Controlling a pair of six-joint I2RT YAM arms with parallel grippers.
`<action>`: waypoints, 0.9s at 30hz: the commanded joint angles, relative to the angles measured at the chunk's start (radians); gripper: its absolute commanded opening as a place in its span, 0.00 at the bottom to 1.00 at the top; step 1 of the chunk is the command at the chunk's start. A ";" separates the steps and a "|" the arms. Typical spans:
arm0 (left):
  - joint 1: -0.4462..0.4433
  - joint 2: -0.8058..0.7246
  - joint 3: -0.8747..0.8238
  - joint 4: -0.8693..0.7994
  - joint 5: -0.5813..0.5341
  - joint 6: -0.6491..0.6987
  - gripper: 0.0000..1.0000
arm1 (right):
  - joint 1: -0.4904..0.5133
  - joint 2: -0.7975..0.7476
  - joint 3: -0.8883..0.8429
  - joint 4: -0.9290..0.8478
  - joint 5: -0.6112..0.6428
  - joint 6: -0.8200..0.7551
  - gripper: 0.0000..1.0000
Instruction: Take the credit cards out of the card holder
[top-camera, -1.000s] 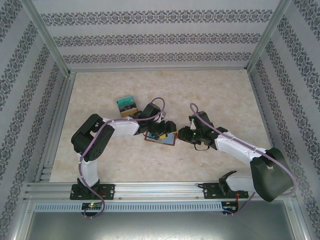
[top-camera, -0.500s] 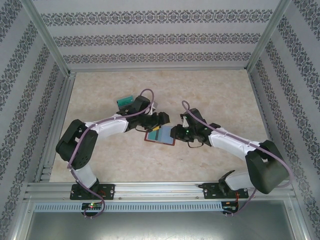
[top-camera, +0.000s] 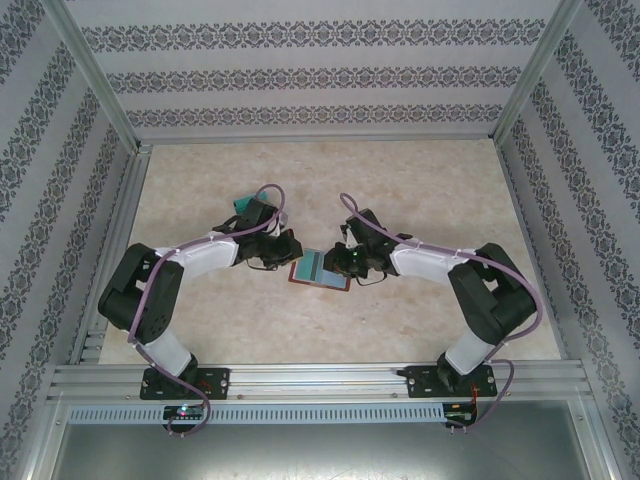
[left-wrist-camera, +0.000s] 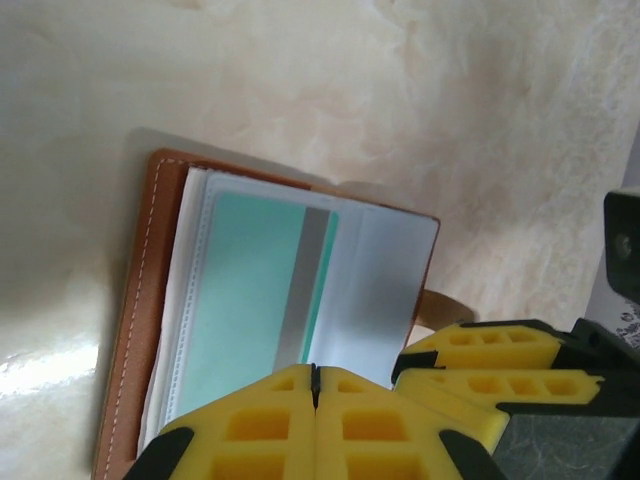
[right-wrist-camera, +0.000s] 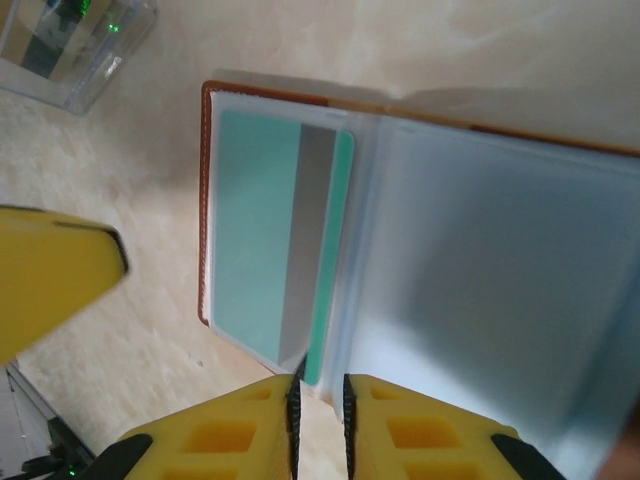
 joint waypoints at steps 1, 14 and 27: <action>0.004 0.040 0.005 -0.052 -0.020 0.043 0.04 | 0.006 0.043 0.045 0.027 -0.037 0.021 0.22; 0.003 0.105 -0.023 -0.063 -0.029 0.046 0.05 | 0.007 0.140 0.086 0.026 -0.062 0.036 0.20; 0.004 0.116 -0.038 -0.047 -0.014 0.029 0.06 | 0.014 0.196 0.116 0.004 -0.072 0.038 0.22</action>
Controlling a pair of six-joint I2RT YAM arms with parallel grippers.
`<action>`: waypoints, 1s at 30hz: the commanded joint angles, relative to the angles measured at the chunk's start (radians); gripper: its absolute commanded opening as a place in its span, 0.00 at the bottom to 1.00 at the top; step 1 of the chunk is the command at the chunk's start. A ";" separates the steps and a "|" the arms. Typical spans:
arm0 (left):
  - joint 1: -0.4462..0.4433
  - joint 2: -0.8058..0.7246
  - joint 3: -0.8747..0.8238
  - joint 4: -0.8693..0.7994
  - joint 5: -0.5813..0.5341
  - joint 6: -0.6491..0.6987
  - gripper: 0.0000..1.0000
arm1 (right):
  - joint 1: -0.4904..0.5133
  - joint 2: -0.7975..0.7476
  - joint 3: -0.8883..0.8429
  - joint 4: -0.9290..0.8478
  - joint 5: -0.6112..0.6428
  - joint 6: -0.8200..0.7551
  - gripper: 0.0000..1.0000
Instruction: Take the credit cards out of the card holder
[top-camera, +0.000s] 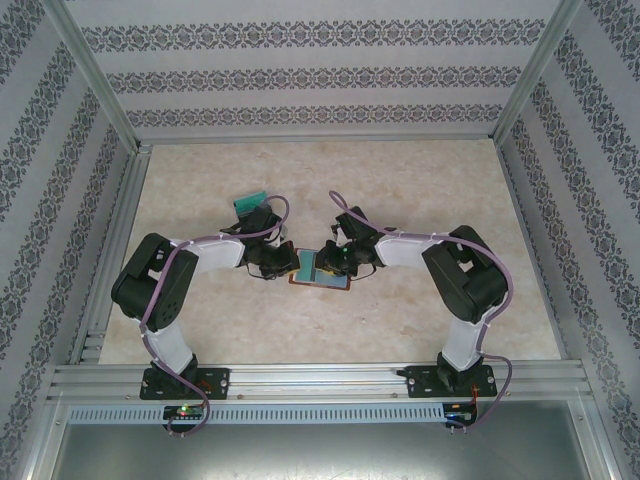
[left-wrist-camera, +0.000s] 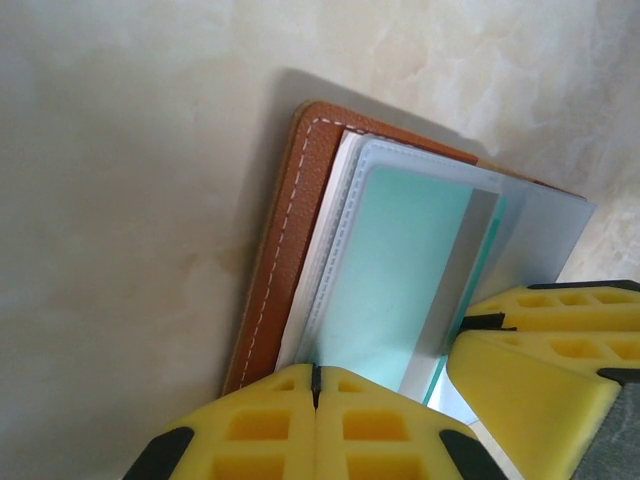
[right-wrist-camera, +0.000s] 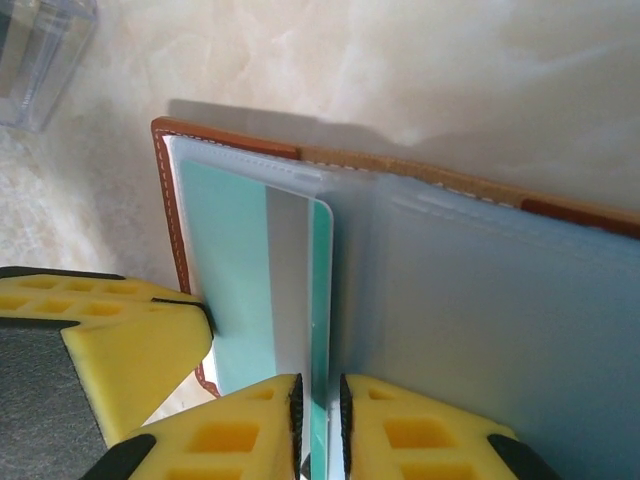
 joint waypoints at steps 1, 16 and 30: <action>0.004 0.025 -0.021 -0.017 0.001 -0.003 0.06 | 0.013 0.028 0.019 -0.015 -0.011 0.008 0.22; 0.004 0.037 -0.011 -0.031 0.006 -0.005 0.06 | 0.001 -0.001 -0.007 -0.006 -0.016 0.010 0.00; 0.013 0.037 -0.005 -0.043 0.004 -0.001 0.05 | -0.055 -0.113 -0.126 0.012 -0.034 -0.001 0.00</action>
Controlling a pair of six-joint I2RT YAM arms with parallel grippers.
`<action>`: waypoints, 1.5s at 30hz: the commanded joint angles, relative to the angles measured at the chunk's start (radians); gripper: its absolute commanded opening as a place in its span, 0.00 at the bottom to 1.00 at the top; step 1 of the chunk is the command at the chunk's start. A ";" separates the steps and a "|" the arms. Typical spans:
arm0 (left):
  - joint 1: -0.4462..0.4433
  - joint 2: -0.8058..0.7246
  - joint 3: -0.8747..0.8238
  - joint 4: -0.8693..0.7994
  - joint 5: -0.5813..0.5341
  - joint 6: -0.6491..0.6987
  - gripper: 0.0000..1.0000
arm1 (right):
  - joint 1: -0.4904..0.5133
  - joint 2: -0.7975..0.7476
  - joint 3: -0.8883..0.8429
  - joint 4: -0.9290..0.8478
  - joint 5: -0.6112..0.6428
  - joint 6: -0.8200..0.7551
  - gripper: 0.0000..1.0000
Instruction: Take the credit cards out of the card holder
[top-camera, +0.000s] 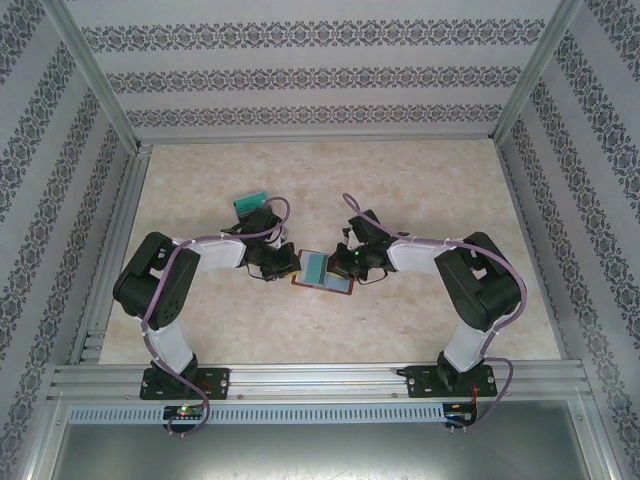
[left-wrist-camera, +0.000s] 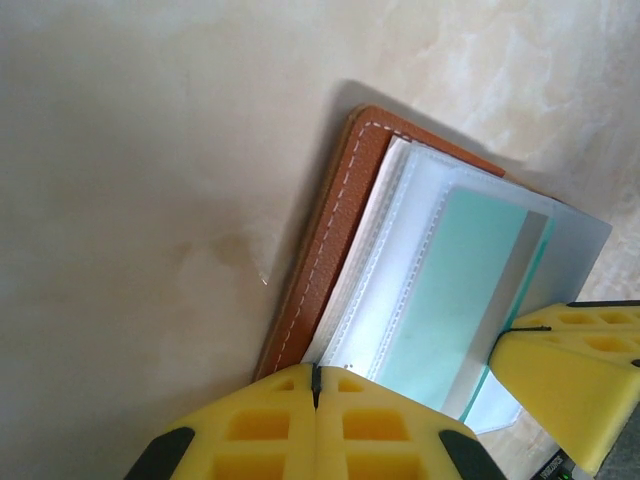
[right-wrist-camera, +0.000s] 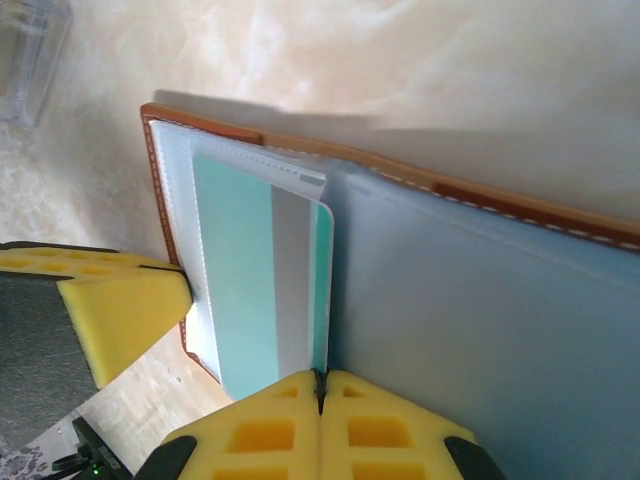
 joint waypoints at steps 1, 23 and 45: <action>0.012 0.025 -0.006 -0.041 -0.019 -0.001 0.05 | -0.006 -0.020 -0.017 0.002 -0.009 -0.006 0.00; -0.025 -0.018 0.110 -0.006 0.044 -0.004 0.22 | 0.017 0.037 0.014 0.033 -0.013 0.011 0.00; -0.024 0.101 0.095 -0.141 -0.067 -0.026 0.04 | -0.027 0.009 -0.088 0.096 -0.034 0.033 0.00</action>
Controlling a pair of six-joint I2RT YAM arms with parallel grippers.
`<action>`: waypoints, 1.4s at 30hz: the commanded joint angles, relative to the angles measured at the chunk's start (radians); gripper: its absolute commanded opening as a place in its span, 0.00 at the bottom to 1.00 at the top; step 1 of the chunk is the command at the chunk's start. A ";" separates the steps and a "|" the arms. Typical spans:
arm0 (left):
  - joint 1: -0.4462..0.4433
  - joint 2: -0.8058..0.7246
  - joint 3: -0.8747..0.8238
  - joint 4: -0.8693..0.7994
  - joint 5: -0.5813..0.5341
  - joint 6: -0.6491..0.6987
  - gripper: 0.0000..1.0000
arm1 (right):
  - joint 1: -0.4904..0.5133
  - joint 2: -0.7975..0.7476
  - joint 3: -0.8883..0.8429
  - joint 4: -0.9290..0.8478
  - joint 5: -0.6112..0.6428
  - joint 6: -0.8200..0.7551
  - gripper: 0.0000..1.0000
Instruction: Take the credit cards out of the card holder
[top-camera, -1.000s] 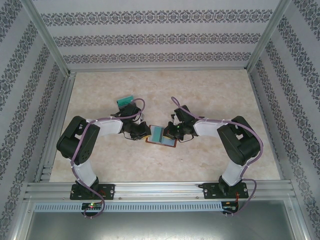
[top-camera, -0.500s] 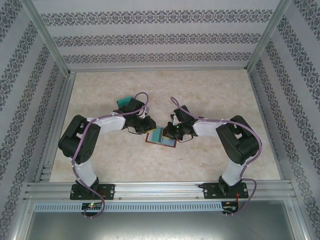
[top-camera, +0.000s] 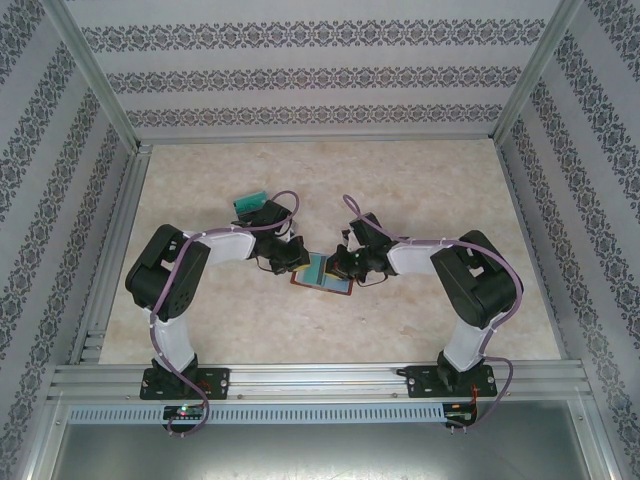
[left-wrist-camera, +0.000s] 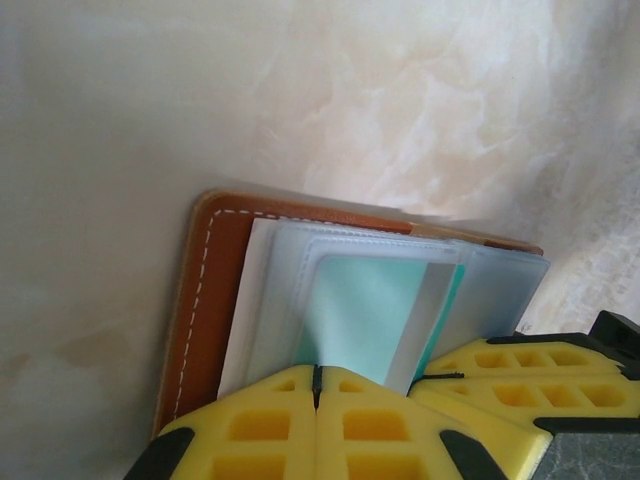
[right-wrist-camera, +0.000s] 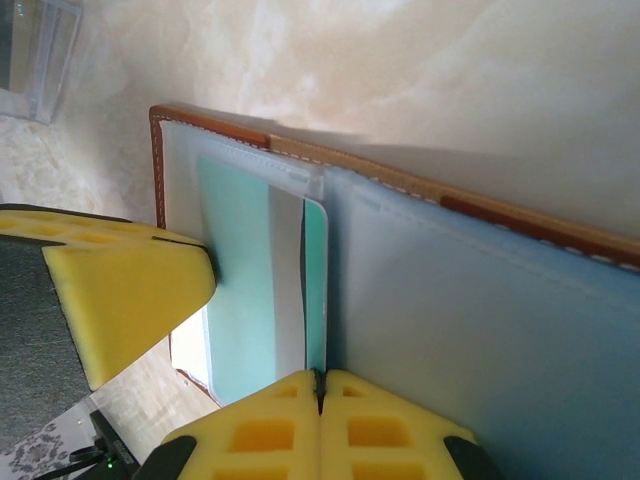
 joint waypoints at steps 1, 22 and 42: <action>0.004 0.017 -0.022 -0.115 -0.078 -0.002 0.04 | -0.019 -0.022 -0.047 -0.025 0.009 0.011 0.00; 0.004 0.023 -0.015 -0.097 -0.036 0.008 0.04 | -0.001 0.026 -0.005 -0.003 0.000 0.015 0.16; 0.007 0.019 -0.004 -0.114 -0.027 0.042 0.04 | -0.134 -0.190 -0.175 -0.031 -0.043 -0.060 0.00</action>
